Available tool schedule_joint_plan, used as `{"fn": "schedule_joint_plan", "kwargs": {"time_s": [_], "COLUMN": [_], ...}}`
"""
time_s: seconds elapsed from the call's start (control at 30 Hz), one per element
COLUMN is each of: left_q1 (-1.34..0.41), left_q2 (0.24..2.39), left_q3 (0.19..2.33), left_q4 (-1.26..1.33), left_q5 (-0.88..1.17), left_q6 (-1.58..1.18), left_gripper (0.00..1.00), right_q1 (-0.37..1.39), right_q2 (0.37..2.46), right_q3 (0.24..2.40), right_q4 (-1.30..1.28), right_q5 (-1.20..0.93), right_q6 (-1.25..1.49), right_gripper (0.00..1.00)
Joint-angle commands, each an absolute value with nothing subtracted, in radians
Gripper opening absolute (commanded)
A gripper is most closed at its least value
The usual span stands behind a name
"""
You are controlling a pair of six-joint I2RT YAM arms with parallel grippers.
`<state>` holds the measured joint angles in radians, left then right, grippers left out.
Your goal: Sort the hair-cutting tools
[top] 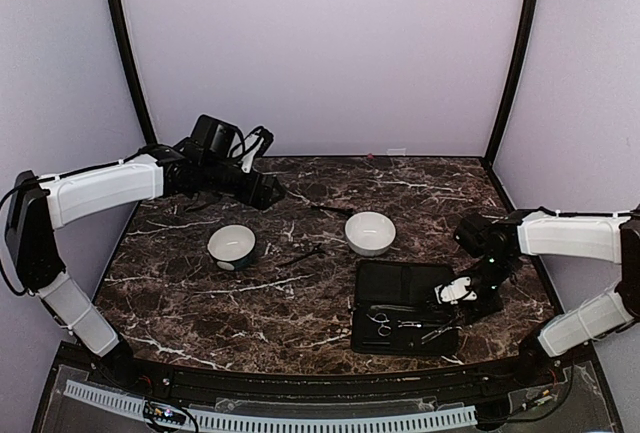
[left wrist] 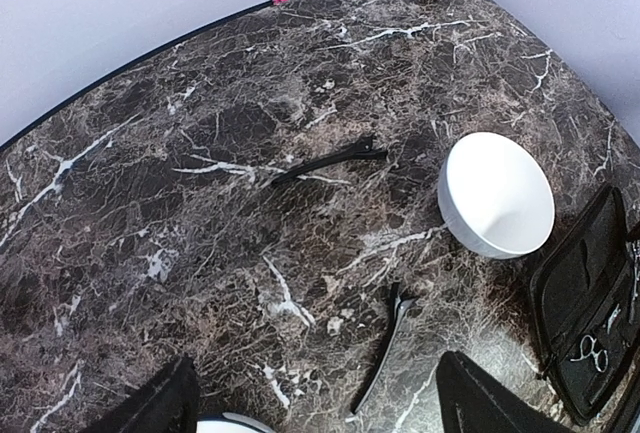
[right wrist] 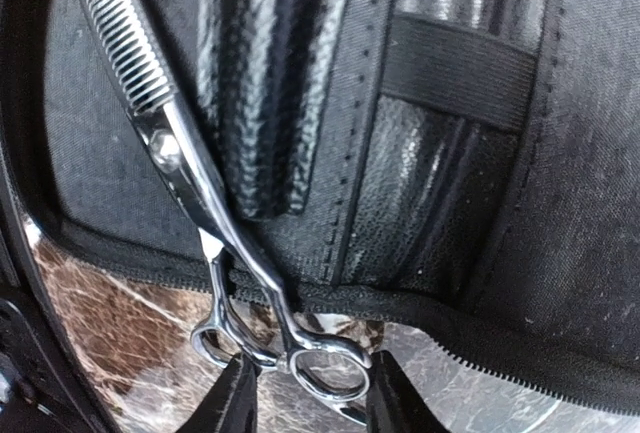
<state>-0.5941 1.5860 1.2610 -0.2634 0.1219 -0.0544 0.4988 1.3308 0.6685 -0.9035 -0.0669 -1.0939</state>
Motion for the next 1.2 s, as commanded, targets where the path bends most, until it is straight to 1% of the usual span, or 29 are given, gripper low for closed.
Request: {"fn": "schedule_joint_plan", "kwargs": {"time_s": [0.0,0.13,0.23,0.43,0.6,0.7,0.77,0.9,0.97,1.07,1.17], "left_q1": [-0.604,-0.607,-0.609,-0.609,-0.609,-0.609,-0.609,-0.609,-0.609,-0.609,-0.609], "left_q2": [1.589,1.595,1.597,1.598,1.594,1.591,1.591,1.592,1.592,1.591,1.588], "left_q3": [1.286,1.288,1.287,1.287,1.287,1.287,1.287,1.287,1.287,1.288,1.287], "left_q4": [-0.281,-0.285,-0.284,-0.284,-0.285,-0.286,-0.286,-0.285,-0.287,-0.287,-0.287], "left_q5": [0.107,0.1,0.101,0.098,0.092,0.093,0.094,0.098,0.099,0.096,0.093], "left_q6": [-0.033,-0.028,-0.028,-0.024,-0.02,-0.02,-0.019,-0.019,-0.019,-0.017,-0.015], "left_gripper": [0.84,0.84,0.84,0.84,0.84,0.84,0.84,0.84,0.84,0.84,0.84], "right_q1": [0.528,0.579,0.597,0.617,0.663,0.672,0.672,0.67,0.665,0.651,0.639], "right_q2": [1.355,1.356,1.368,1.442,1.471,1.471,1.47,1.464,1.462,1.461,1.454], "right_q3": [0.679,0.699,0.739,0.797,0.78,0.769,0.76,0.741,0.733,0.718,0.72], "right_q4": [-0.908,-0.939,-0.982,-1.039,-1.041,-1.034,-1.018,-1.012,-1.009,-1.005,-1.011], "right_q5": [-0.128,-0.154,-0.217,-0.318,-0.316,-0.29,-0.252,-0.207,-0.188,-0.164,-0.158], "right_q6": [-1.027,-0.988,-0.961,-0.906,-0.87,-0.863,-0.847,-0.844,-0.843,-0.84,-0.839], "right_gripper": [0.3,0.25,0.23,0.23,0.26,0.25,0.22,0.1,0.06,0.01,0.01]}}
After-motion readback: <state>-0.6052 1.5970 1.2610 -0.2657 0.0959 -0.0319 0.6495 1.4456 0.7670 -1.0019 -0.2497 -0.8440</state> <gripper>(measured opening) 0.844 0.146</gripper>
